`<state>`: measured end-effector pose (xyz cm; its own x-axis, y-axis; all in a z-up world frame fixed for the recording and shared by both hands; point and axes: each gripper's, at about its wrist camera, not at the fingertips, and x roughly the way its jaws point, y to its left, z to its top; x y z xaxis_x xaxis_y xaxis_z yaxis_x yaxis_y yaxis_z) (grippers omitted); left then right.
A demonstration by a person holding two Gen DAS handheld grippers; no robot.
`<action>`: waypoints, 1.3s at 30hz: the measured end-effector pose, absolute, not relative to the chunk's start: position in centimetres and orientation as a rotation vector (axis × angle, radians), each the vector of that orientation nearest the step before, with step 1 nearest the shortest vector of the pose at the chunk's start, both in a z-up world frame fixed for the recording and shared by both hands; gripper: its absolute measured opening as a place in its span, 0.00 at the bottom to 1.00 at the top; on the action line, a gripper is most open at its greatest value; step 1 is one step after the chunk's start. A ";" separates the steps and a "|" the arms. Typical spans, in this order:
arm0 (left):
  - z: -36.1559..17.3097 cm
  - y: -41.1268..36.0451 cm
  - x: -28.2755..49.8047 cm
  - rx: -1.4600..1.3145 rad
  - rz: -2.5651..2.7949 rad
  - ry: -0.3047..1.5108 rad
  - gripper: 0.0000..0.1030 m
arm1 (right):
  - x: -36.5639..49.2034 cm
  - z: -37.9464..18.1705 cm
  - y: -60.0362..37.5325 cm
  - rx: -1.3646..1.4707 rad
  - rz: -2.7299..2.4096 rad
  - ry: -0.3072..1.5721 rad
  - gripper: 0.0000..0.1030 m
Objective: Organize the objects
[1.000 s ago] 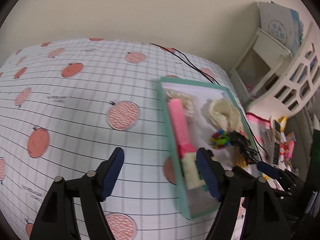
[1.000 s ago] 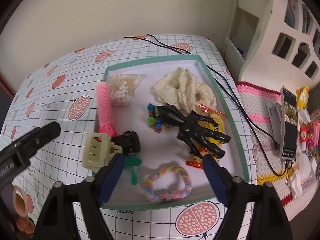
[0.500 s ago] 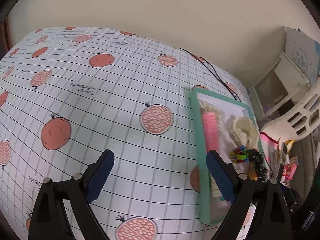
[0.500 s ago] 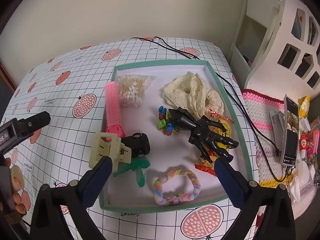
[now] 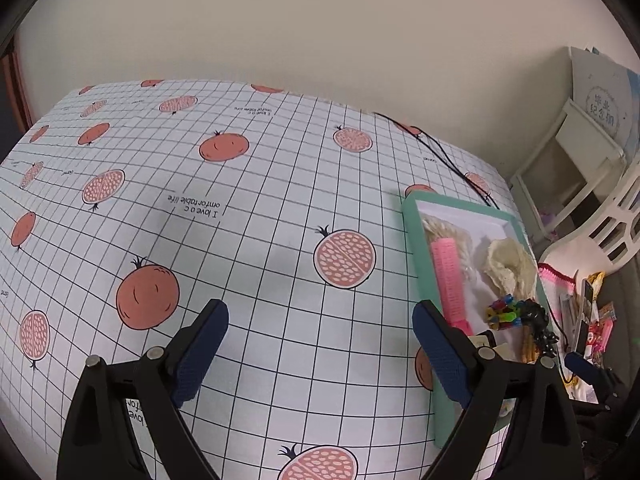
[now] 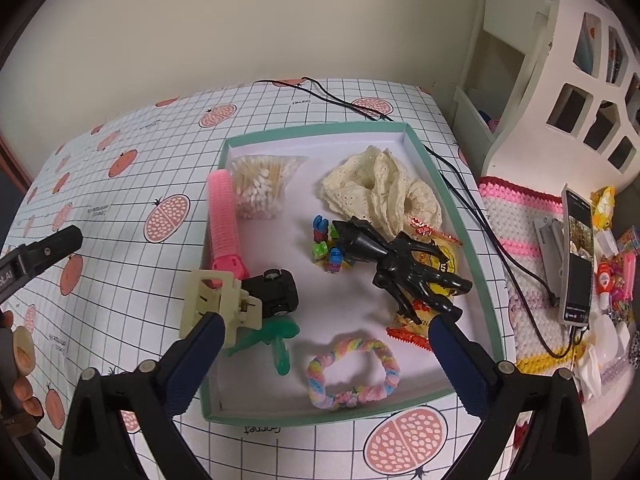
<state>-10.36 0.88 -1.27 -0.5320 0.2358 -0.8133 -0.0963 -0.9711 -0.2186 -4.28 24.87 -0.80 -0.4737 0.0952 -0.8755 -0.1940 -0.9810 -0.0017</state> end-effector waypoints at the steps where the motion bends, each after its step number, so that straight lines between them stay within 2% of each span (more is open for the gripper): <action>1: -1.1 0.8 -10.3 -1.399 2.587 -0.210 0.91 | -4.2 -0.8 24.8 -1.510 2.557 0.151 1.00; 5: -0.4 0.6 -9.8 -1.378 2.615 -0.152 0.91 | -3.7 -0.5 24.2 -1.509 2.549 0.167 1.00; 11: 0.2 -0.2 -9.1 -1.382 2.589 -0.171 0.91 | -2.8 -0.3 23.7 -1.515 2.521 0.216 1.00; 25: -0.1 1.1 -6.1 -1.452 2.531 -0.005 0.91 | -1.2 -0.9 22.2 -1.567 2.491 0.149 1.00; 32: 0.2 1.7 -4.1 -1.429 2.524 0.098 0.91 | -0.4 -1.3 22.8 -1.596 2.455 0.174 1.00; 39: -1.4 1.1 -3.3 -1.529 2.483 0.043 0.91 | 0.7 -1.9 22.1 -1.620 2.442 0.180 1.00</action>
<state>-3.27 1.07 -1.39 -0.4319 0.1750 -0.8848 -0.2054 -0.9743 -0.0924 0.71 22.05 -1.88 -0.3761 0.1030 -0.9208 -0.2368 -0.9715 -0.0119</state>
